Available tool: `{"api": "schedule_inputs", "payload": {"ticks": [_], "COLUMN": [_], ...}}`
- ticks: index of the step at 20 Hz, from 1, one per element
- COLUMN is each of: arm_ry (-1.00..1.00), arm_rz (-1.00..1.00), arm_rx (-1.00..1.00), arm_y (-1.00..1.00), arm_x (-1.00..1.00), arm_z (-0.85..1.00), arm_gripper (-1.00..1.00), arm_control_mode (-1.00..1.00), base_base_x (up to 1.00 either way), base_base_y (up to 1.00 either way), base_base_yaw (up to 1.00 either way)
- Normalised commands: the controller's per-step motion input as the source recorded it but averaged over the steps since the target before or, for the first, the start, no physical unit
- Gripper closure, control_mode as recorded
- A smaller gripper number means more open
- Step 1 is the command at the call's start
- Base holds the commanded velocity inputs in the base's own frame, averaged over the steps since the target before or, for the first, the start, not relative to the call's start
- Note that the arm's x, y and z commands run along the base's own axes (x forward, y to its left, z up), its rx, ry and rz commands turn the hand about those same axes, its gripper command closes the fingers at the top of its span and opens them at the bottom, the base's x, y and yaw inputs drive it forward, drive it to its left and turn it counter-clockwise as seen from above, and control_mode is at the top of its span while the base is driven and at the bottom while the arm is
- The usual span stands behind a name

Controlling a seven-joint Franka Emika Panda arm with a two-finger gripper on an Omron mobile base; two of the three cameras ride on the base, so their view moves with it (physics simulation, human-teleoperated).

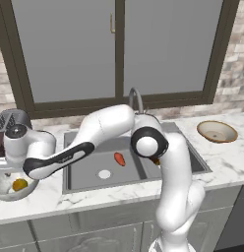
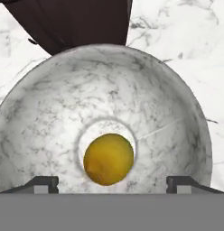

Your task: Pick the sweet potatos from the sink and place them in one bowl. Place the lemon in the other bowl. Then turn off the sink faucet.

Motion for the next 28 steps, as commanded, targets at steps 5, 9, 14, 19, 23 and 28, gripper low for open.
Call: {"api": "schedule_inputs", "payload": {"ticks": [5, 9, 14, 19, 23, 28], "arm_ry": [-0.23, -0.24, -0.04, 0.04, 0.18, 0.27], "arm_rz": [-0.01, -0.01, 0.00, -0.08, -0.09, -0.09], "arm_rx": [0.00, 0.09, 0.19, 0.15, 0.08, 0.02], "arm_y": [-0.46, -0.81, -0.87, -0.93, -0.99, -0.93], "arm_x": [-0.04, -0.09, -0.06, -0.06, -0.08, 0.00], "arm_z": [-0.12, 0.43, 0.70, 0.57, 0.45, 0.39], "arm_gripper": [-1.00, -1.00, -1.00, -1.00, -1.00, -1.00], "arm_control_mode": [-1.00, -1.00, -1.00, -1.00, -1.00, -1.00], "base_base_x": [0.00, 0.00, 0.00, 0.00, 0.00, 0.00], "base_base_y": [0.00, 0.00, 0.00, 0.00, 0.00, 0.00], "base_base_yaw": [0.00, 0.00, 0.00, 0.00, 0.00, 0.00]}}
